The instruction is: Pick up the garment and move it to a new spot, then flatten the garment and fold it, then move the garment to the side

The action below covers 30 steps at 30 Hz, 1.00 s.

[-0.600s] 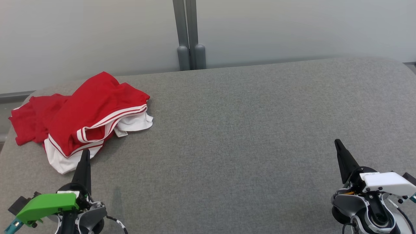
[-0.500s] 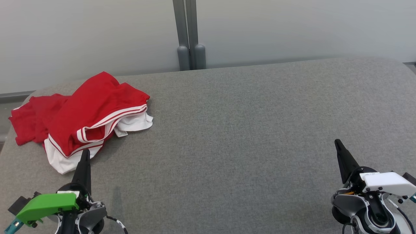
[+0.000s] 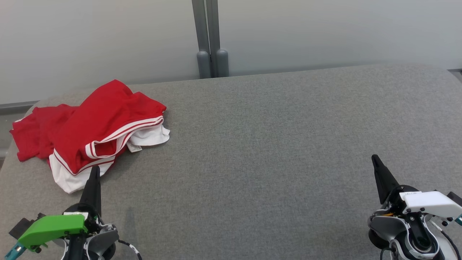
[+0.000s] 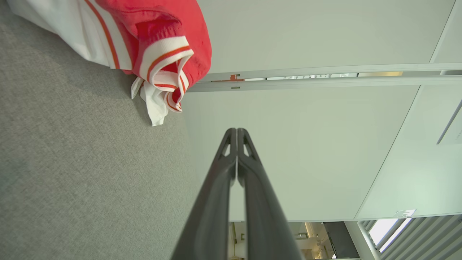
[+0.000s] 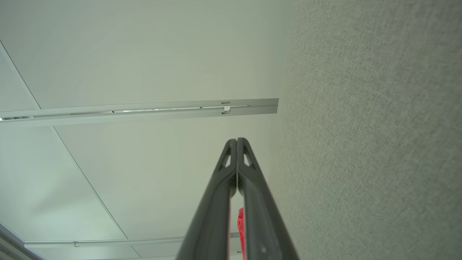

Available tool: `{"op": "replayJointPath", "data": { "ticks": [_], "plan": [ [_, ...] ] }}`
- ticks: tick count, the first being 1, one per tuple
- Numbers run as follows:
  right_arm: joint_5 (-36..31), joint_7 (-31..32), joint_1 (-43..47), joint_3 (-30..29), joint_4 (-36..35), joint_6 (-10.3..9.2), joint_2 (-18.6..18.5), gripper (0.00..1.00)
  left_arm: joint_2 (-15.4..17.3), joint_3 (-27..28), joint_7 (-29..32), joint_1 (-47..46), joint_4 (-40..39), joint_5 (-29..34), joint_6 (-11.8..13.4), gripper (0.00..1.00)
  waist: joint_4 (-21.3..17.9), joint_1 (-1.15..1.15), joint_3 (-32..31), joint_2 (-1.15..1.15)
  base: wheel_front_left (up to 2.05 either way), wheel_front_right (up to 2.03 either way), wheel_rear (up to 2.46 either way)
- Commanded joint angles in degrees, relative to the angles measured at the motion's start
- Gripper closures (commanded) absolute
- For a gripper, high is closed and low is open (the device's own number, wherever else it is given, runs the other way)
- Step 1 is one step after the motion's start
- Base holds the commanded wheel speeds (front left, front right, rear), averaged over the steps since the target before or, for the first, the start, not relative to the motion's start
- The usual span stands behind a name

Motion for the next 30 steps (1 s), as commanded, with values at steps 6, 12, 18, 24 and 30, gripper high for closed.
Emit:
{"op": "replayJointPath", "data": {
  "ticks": [6,12,18,24,30],
  "plan": [
    [0.43,0.12,-0.3,0.06,0.07,0.03,-0.07,1.0,0.1,0.06,0.1,-0.87,0.01,0.36,-0.36,1.0,0.0,0.0,0.0,0.0,0.0,0.0,0.0],
    [0.43,0.12,-0.3,0.06,0.07,0.04,-0.07,1.0,0.1,0.06,0.1,-0.87,0.01,0.36,-0.36,1.0,0.0,0.0,0.0,0.0,0.0,0.0,0.0],
    [0.43,0.12,-0.3,0.06,0.07,0.03,-0.07,1.0,0.1,0.06,0.1,-0.87,0.01,0.36,-0.36,1.0,0.0,0.0,0.0,0.0,0.0,0.0,0.0],
    [0.43,0.12,-0.3,0.06,0.07,0.04,-0.07,1.0,0.1,0.06,0.1,-0.87,0.01,0.36,-0.36,1.0,0.0,0.0,0.0,0.0,0.0,0.0,0.0],
    [0.43,0.12,-0.3,0.06,0.07,0.04,-0.07,1.0,0.1,0.06,0.1,-0.87,0.01,0.36,-0.36,1.0,0.0,0.0,0.0,0.0,0.0,0.0,0.0]
  ]
}}
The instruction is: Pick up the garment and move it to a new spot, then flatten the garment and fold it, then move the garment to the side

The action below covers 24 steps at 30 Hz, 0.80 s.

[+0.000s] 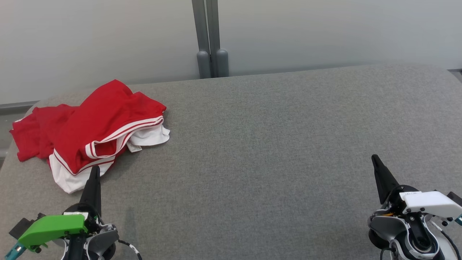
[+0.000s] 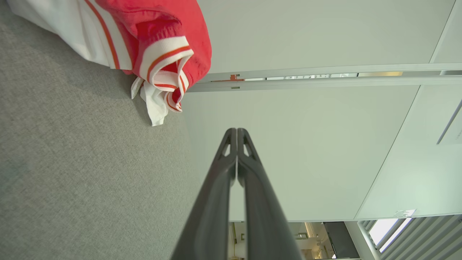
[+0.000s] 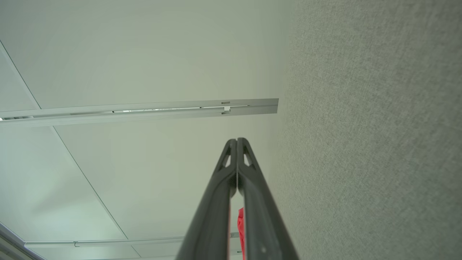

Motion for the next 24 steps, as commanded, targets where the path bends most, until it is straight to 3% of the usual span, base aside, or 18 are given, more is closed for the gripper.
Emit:
{"op": "replayJointPath", "data": {
  "ticks": [1,24],
  "plan": [
    [0.43,0.12,-0.3,0.06,0.07,0.04,-0.07,1.0,0.1,0.06,0.1,-0.87,0.01,0.36,-0.36,1.0,0.0,0.0,0.0,0.0,0.0,0.0,0.0],
    [0.43,0.12,-0.3,0.06,0.07,0.03,-0.07,1.0,0.1,0.06,0.1,-0.87,0.01,0.37,-0.36,1.0,0.0,0.0,0.0,0.0,0.0,0.0,0.0]
  ]
}}
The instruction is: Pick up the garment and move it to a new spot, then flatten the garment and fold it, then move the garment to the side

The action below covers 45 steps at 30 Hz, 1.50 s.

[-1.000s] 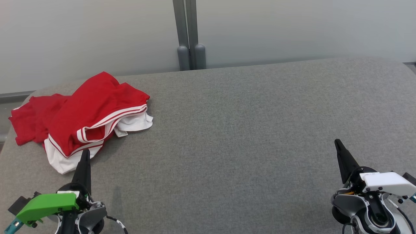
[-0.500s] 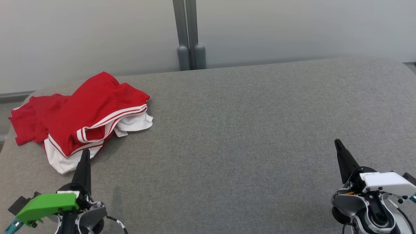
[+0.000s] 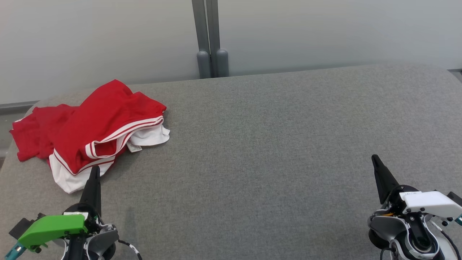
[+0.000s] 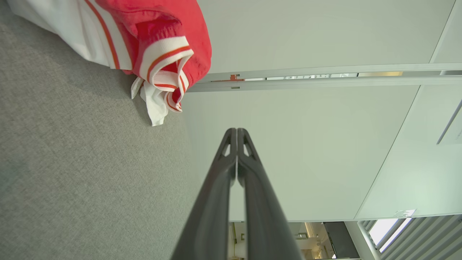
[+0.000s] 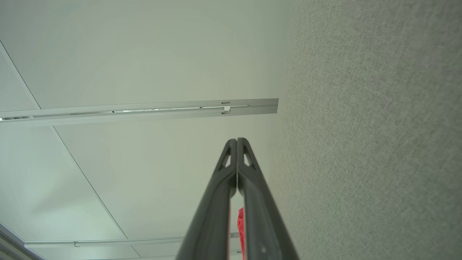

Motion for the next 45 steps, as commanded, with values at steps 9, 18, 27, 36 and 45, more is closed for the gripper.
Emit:
{"op": "replayJointPath", "data": {
  "ticks": [9,18,27,36,45],
  "plan": [
    [0.43,0.12,-0.3,0.06,0.07,0.03,-0.07,1.0,0.1,0.06,0.1,-0.87,0.01,0.37,-0.36,1.0,0.0,0.0,0.0,0.0,0.0,0.0,0.0],
    [0.43,0.12,-0.3,0.06,0.07,0.03,-0.07,1.0,0.1,0.06,0.1,-0.87,0.01,0.37,-0.36,1.0,0.0,0.0,0.0,0.0,0.0,0.0,0.0],
    [-0.87,-1.53,1.44,1.05,0.67,-0.01,0.31,0.0,-0.3,-1.61,-1.63,1.36,0.9,0.62,0.08,0.0,0.06,0.0,0.01,0.0,0.0,0.0,0.0],
    [-5.49,-4.09,2.26,2.43,-0.65,-0.01,-0.27,0.0,-0.24,-3.51,-4.13,2.14,0.21,3.44,0.04,0.0,0.22,0.0,0.02,0.0,0.0,0.0,0.0],
    [-16.69,-6.31,2.79,2.5,-3.29,0.0,-0.72,0.0,-0.19,-4.98,-6.32,2.59,-0.43,12.59,0.05,0.0,0.44,0.0,0.02,0.0,0.0,0.0,0.0]
  ]
}}
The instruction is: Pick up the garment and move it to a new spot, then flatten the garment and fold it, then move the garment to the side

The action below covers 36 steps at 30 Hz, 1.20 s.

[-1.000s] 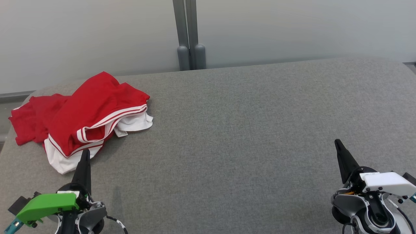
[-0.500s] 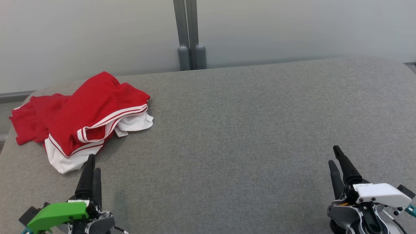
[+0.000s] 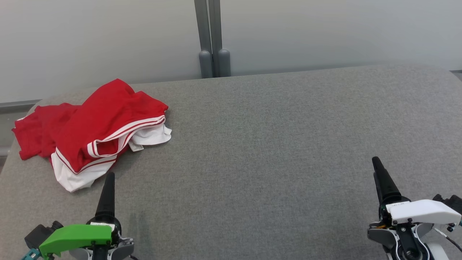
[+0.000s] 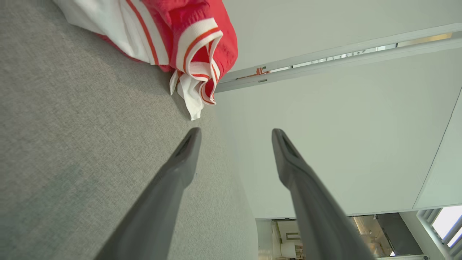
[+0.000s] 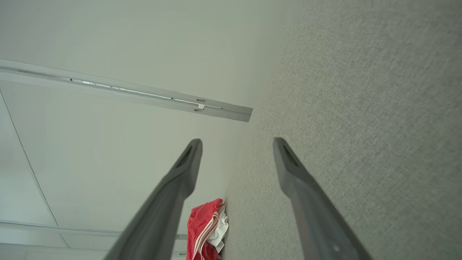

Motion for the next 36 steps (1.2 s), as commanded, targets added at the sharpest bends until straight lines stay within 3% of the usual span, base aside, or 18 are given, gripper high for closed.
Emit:
{"op": "replayJointPath", "data": {
  "ticks": [1,21,36],
  "plan": [
    [-3.25,-0.8,-0.38,0.09,-1.75,0.02,-0.52,0.0,0.38,-0.4,-0.68,-0.31,-1.33,2.85,-0.03,0.0,0.04,0.0,-0.02,0.0,0.0,0.0,0.0],
    [-29.86,-5.02,0.94,1.53,-4.97,0.03,-1.98,0.0,0.49,-3.35,-4.89,1.58,-2.94,30.51,1.85,0.0,0.17,0.0,-0.16,0.0,0.0,0.0,0.0],
    [-42.78,-7.7,1.92,2.37,-4.4,0.03,-2.69,0.0,1.12,-4.47,-7.51,2.95,-3.16,45.36,3.25,0.0,0.47,0.0,-0.33,0.0,0.0,0.0,0.0]
  ]
}}
